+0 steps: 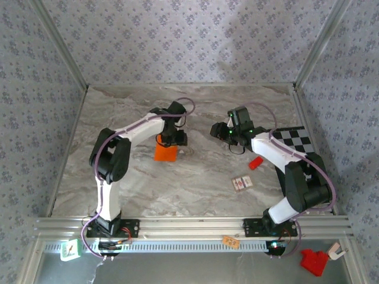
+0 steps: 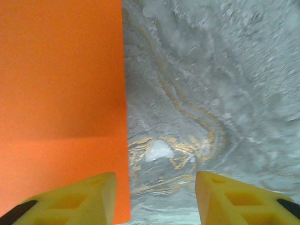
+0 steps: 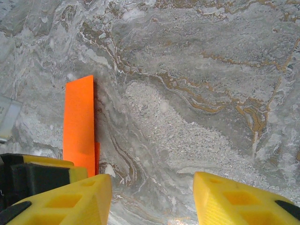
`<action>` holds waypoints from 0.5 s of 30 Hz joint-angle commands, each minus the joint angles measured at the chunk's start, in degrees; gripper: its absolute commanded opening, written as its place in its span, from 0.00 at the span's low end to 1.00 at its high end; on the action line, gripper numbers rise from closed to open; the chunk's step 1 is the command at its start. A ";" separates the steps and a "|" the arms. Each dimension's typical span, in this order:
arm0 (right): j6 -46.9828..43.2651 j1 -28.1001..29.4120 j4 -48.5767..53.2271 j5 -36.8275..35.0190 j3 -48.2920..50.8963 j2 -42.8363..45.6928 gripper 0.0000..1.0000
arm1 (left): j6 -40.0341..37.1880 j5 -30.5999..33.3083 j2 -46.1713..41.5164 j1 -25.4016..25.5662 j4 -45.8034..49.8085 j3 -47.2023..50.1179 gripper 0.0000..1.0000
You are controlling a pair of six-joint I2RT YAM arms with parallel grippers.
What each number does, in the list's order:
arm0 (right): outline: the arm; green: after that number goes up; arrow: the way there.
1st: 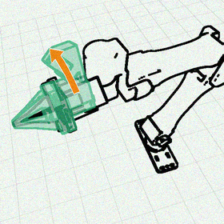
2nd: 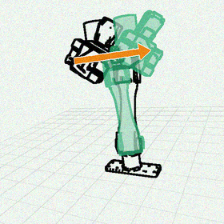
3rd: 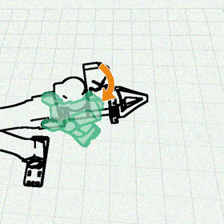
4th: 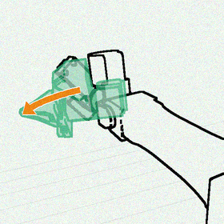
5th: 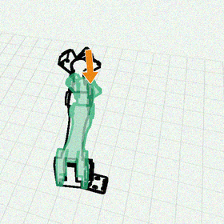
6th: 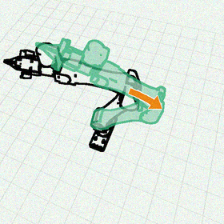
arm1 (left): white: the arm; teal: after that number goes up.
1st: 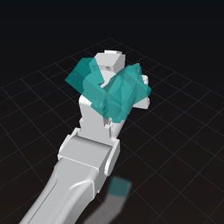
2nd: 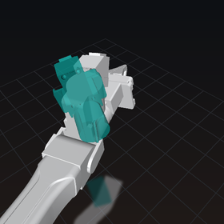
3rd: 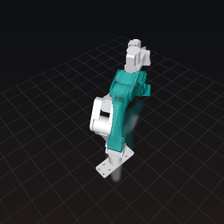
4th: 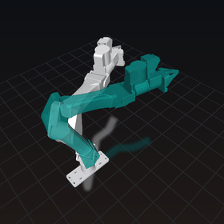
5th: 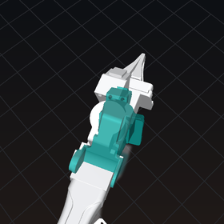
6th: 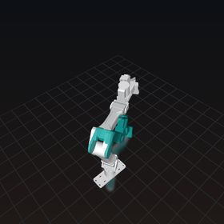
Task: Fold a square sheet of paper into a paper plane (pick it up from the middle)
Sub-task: Turn over the paper at the center of the table.
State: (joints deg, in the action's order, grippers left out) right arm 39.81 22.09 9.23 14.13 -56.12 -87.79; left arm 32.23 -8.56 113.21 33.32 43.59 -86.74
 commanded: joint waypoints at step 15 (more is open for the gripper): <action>-0.08 17.15 1.85 5.77 -18.97 -21.92 0.46 | 11.33 -11.33 -22.30 -21.86 -15.61 24.22 0.72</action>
State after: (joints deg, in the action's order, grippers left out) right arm 39.79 37.10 9.52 17.67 -70.48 -106.28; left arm 41.69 -18.81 93.21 12.91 29.71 -64.88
